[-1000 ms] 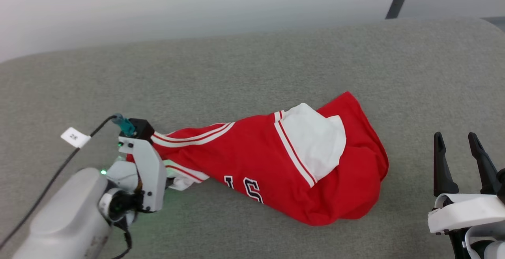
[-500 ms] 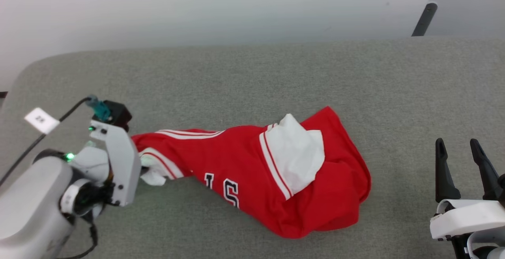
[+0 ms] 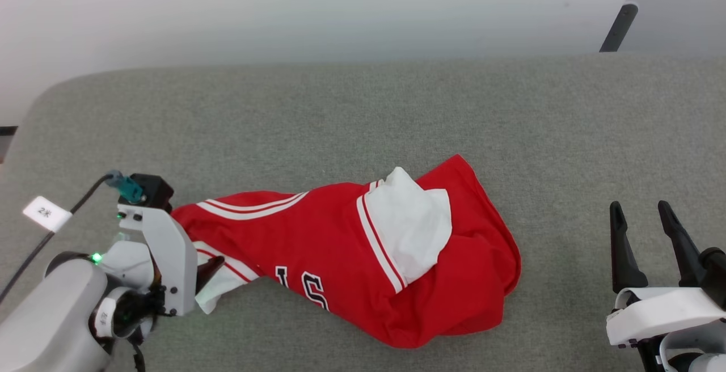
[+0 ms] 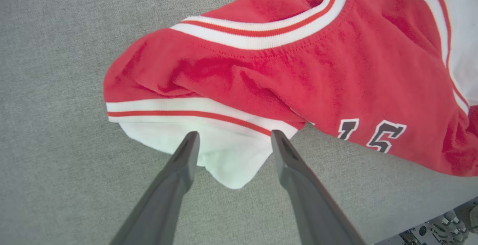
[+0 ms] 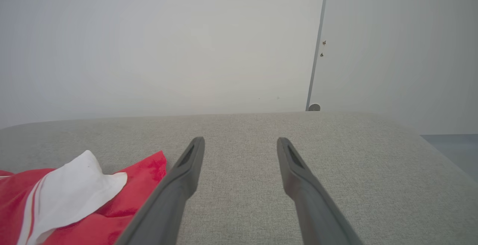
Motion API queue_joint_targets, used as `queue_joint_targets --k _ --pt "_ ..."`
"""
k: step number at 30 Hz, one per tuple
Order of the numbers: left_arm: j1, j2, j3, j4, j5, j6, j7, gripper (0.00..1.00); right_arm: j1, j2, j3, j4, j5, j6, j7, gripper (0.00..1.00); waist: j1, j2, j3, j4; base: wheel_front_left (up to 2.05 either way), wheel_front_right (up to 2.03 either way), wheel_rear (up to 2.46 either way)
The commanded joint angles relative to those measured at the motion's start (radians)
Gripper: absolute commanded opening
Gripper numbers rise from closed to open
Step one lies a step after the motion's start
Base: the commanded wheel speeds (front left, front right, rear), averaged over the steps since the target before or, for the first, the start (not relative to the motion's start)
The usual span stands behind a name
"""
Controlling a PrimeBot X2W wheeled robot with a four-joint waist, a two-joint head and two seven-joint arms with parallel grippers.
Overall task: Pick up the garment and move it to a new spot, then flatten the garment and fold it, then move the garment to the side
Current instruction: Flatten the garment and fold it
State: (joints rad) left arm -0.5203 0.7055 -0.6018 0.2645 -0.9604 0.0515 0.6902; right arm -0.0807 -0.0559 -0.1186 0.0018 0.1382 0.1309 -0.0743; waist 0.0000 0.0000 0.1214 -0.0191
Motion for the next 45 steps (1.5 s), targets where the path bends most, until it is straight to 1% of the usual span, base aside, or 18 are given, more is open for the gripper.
queue_joint_targets --k 1,6,8,12,18,26,32,34,39,45 --pt "0.010 -0.009 0.006 0.005 0.001 -0.004 -0.020 1.00 -0.003 -0.006 0.007 0.003 0.001 0.000 0.004 1.00 0.0000 0.0000 -0.009 0.006 0.00 0.00 0.00" --pt "0.032 -0.021 0.021 0.001 -0.004 -0.005 -0.080 1.00 0.016 -0.015 0.016 0.008 0.006 0.000 0.017 1.00 0.0000 0.0000 -0.048 0.025 0.00 0.00 0.00" --pt "0.047 -0.025 0.030 -0.009 -0.010 0.001 -0.105 1.00 0.028 -0.017 0.016 0.009 0.008 0.000 0.020 1.00 0.0000 0.0000 -0.069 0.036 0.00 0.00 0.00" --pt "0.082 -0.022 0.047 -0.034 0.007 0.002 -0.183 1.00 0.049 -0.021 0.021 0.007 0.010 0.000 0.030 1.00 0.0000 0.0000 -0.112 0.060 0.00 0.00 0.00" --pt "0.146 -0.035 0.098 -0.059 0.024 0.012 -0.363 1.00 0.068 -0.027 0.038 0.010 0.021 0.000 0.038 1.00 0.0000 0.0000 -0.151 0.094 0.00 0.00 0.00" --pt "0.224 -0.058 0.157 -0.056 0.077 0.008 -0.637 1.00 0.067 -0.040 0.070 0.035 0.052 0.000 0.070 1.00 0.0000 0.0000 -0.171 0.149 0.00 0.00 0.00" --pt "0.271 -0.091 0.178 -0.037 0.111 0.016 -0.801 1.00 0.035 -0.073 0.089 0.064 0.085 0.000 0.156 1.00 0.0000 0.0000 -0.161 0.205 0.00 0.00 0.00" --pt "0.284 -0.104 0.180 -0.026 0.116 0.018 -0.838 1.00 0.022 -0.087 0.092 0.076 0.103 0.000 0.192 1.00 0.0000 0.0000 -0.155 0.227 0.00 0.00 0.00" --pt "0.293 -0.144 0.183 -0.001 0.130 0.012 -0.909 1.00 -0.015 -0.134 0.127 0.085 0.137 0.000 0.299 1.00 0.0000 0.0000 -0.126 0.283 0.00 0.00 0.00" --pt "0.278 -0.203 0.190 0.025 0.165 -0.007 -0.946 1.00 -0.071 -0.195 0.165 0.086 0.189 0.000 0.433 1.00 0.0000 0.0000 -0.075 0.346 0.00 0.00 0.00"
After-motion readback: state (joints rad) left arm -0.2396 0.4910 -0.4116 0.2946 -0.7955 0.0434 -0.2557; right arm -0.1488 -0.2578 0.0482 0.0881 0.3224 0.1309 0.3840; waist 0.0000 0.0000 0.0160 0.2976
